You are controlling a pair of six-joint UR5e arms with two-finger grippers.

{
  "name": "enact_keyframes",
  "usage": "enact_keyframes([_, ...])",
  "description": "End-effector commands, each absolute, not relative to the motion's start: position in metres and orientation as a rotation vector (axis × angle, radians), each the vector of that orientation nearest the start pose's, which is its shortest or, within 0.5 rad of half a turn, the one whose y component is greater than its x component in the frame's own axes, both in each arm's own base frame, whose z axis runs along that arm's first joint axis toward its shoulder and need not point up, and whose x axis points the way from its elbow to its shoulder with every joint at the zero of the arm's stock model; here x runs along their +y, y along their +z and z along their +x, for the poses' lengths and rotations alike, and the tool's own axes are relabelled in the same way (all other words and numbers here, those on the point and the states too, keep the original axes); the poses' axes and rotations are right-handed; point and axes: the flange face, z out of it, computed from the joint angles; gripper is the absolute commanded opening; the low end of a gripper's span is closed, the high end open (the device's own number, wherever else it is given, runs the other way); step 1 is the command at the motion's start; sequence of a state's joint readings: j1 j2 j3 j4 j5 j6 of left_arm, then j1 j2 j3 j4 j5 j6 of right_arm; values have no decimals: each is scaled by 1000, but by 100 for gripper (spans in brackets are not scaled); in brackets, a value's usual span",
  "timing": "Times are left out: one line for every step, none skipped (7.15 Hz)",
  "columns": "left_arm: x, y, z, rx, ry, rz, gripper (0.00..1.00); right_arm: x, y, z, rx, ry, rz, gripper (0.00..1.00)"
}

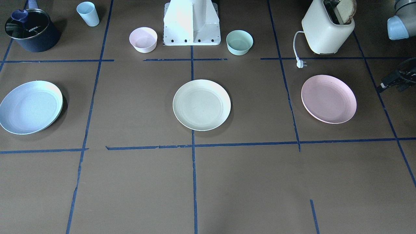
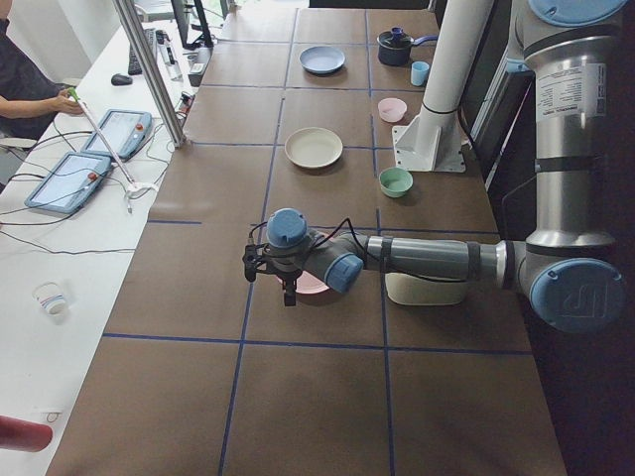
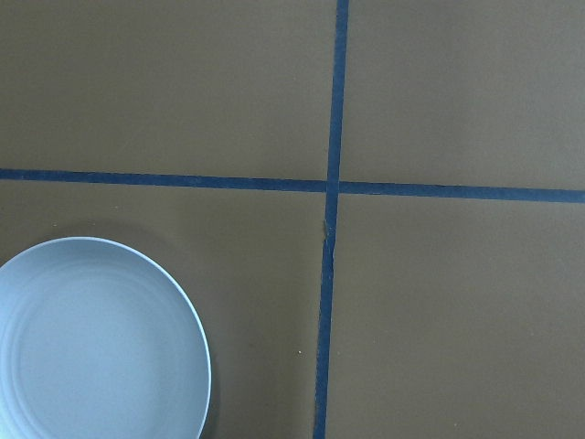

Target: Stack three plates with pink and blue

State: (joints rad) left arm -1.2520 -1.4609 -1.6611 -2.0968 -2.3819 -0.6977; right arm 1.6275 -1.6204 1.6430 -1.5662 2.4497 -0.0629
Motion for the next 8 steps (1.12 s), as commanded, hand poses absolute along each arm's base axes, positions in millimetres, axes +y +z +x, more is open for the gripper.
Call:
enact_keyframes([-454, 628, 128, 903, -176, 53, 100, -469, 639, 83, -877, -17, 77, 100])
enact_keyframes([-451, 639, 146, 904, -190, 64, 100, -469, 639, 83, -876, -17, 77, 100])
enact_keyframes([-445, 640, 171, 901, -208, 51, 100, -469, 639, 83, -876, -18, 78, 100])
enact_keyframes([-440, 642, 185, 884, -198, 49, 100, -469, 639, 83, -876, -18, 78, 100])
enact_keyframes([-438, 649, 190, 876, -192, 35, 100, -469, 639, 83, -876, -18, 78, 100])
enact_keyframes([-437, 652, 190, 874, -190, 31, 100, -469, 639, 83, -876, -18, 78, 100])
enact_keyframes([-437, 652, 190, 874, -188, 31, 100, -469, 639, 83, -876, -17, 77, 100])
enact_keyframes([-437, 652, 191, 874, -193, 28, 91, -469, 639, 83, -876, -17, 77, 100])
